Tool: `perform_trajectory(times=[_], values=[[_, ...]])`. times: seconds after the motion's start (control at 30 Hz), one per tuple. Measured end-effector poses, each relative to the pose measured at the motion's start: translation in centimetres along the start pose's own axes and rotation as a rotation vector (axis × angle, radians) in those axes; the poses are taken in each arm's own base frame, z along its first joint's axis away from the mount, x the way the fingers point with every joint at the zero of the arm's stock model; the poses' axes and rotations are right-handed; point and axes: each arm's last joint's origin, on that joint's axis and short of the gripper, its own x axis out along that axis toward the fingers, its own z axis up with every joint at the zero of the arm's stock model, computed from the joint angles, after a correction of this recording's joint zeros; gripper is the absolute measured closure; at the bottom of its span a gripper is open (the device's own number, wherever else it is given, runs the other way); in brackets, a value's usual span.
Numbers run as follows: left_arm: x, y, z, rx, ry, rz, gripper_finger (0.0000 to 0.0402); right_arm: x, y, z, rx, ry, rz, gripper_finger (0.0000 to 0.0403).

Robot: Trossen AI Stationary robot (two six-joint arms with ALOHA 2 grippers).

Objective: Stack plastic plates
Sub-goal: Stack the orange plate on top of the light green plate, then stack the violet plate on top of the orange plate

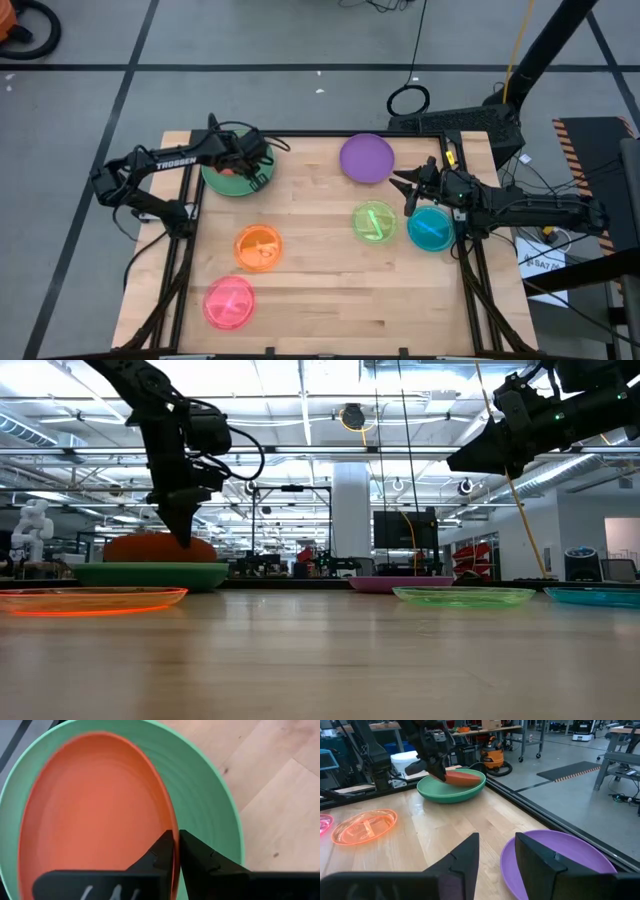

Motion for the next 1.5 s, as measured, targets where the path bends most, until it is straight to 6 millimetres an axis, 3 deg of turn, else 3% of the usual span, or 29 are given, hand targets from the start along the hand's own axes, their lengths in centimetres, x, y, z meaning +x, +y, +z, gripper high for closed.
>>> perform_trajectory(times=[0.57,0.93,1.07,1.27,1.5], values=[[0.0,-0.2,0.0,-0.008,-0.006,-0.002,0.0360,0.0,0.0,0.0,0.000,0.000,0.000,0.0284],[-0.1,-0.4,0.3,-0.001,-0.032,-0.021,0.0294,0.0,0.0,0.0,0.000,0.000,0.000,0.0284],[-0.4,-2.0,1.3,0.065,-0.149,-0.100,0.0291,0.0,0.0,0.0,0.009,0.000,0.000,0.0284],[-2.1,-6.1,3.2,0.156,-0.437,-0.268,0.0291,0.0,-0.1,0.0,0.053,-0.003,-0.017,0.0284],[-3.9,-9.5,3.6,0.308,-0.633,-0.334,0.0291,0.2,-0.1,-0.1,0.118,0.005,-0.046,0.0284]])
